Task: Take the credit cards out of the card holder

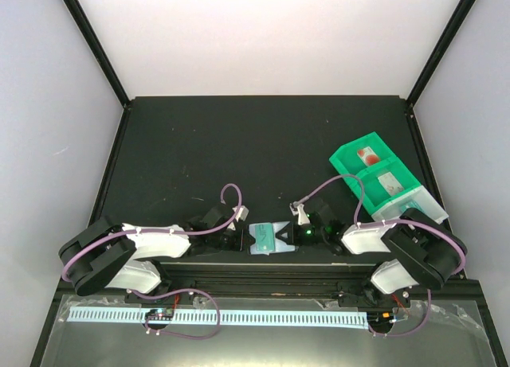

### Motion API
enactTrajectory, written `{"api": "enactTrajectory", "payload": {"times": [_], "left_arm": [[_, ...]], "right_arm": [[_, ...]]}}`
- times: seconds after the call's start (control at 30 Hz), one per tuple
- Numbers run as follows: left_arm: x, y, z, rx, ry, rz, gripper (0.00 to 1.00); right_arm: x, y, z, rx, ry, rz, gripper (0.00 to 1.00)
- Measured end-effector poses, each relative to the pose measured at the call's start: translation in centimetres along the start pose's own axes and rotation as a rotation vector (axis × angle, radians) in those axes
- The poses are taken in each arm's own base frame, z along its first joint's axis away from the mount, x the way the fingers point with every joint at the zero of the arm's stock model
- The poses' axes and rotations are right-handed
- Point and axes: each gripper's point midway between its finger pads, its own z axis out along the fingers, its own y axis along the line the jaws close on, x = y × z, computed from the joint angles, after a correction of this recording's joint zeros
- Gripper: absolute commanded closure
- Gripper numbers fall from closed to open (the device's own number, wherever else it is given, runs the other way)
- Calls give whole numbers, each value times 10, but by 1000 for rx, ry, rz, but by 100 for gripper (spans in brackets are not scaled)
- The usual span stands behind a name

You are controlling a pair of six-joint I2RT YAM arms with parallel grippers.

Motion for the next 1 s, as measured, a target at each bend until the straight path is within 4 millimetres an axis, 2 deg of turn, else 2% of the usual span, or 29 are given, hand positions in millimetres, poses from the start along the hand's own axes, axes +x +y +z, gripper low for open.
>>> {"api": "enactTrajectory", "payload": {"times": [0.07, 0.23, 0.53, 0.73, 1.0], "left_arm": [[0, 0, 0, 0, 0, 1, 98], [0, 0, 0, 0, -1, 1, 98], [0, -1, 0, -2, -2, 4, 98], [0, 0, 1, -3, -3, 5, 98], [0, 1, 1, -15, -3, 5, 99]], "right_arm": [[1, -4, -2, 6, -5, 8, 99], [0, -2, -4, -12, -11, 12, 85], [5, 3, 4, -62, 26, 10, 84], [5, 5, 9, -91, 45, 9, 98], [2, 7, 6, -106, 25, 23, 99]]}}
